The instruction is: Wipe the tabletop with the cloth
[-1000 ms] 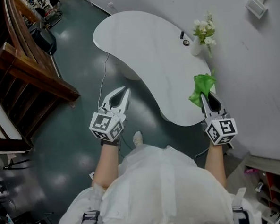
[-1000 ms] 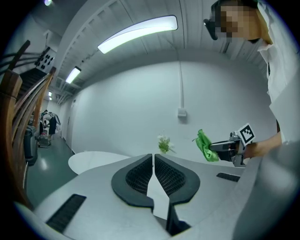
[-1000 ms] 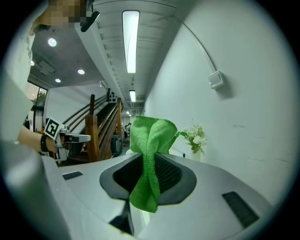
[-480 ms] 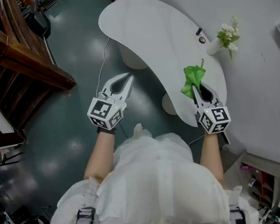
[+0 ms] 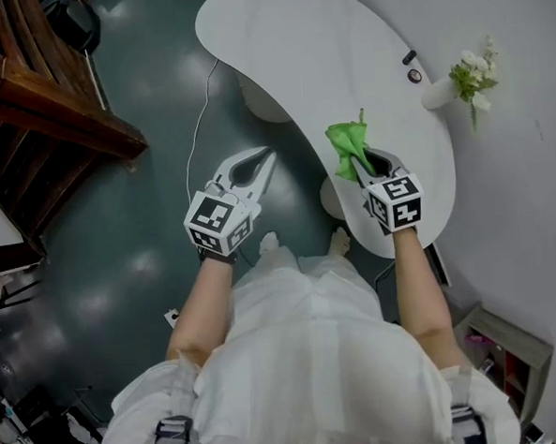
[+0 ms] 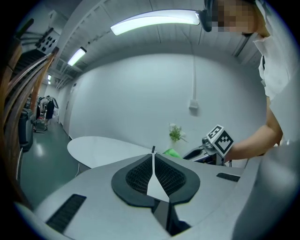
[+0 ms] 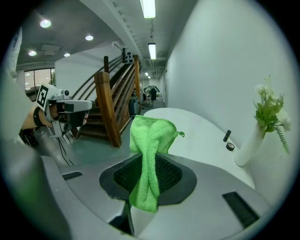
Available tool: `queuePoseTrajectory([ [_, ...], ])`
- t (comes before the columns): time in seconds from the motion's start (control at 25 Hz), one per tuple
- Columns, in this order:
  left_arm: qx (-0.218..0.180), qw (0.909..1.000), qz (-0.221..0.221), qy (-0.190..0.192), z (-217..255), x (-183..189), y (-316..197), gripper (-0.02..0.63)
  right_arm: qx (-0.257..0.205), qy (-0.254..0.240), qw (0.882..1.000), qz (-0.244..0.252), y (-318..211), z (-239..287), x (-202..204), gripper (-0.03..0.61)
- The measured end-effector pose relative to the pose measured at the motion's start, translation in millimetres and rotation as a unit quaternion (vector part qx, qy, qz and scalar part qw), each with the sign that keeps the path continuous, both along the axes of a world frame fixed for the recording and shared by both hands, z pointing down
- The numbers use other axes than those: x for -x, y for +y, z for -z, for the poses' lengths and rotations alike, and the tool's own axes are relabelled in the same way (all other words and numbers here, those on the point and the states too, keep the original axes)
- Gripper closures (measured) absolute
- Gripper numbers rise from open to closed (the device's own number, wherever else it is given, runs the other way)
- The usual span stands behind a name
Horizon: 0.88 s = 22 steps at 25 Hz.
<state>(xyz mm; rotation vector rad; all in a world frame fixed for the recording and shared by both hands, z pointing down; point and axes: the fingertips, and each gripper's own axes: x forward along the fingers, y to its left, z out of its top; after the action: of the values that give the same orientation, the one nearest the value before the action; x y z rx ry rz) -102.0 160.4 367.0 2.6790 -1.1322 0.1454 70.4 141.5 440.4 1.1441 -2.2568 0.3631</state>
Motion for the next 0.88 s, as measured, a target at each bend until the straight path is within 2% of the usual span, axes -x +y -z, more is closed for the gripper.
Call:
queuePoseTrajectory([
  [0.32, 0.034, 0.9979, 0.052, -0.018, -29, -45, -15, 0.587, 0.056, 0.025, 0.995, 0.083, -42, -59, 4, 0.506],
  [0.64, 0.073, 0.9922, 0.096, -0.032, -61, -71, -19, 0.588, 0.105, 0.066, 0.983, 0.135, -63, -116, 8, 0.506],
  [0.88, 0.084, 0.9913, 0.093, -0.039, -72, -102, -27, 0.588, 0.116, 0.112, 0.969, 0.189, -52, -149, -4, 0.506],
])
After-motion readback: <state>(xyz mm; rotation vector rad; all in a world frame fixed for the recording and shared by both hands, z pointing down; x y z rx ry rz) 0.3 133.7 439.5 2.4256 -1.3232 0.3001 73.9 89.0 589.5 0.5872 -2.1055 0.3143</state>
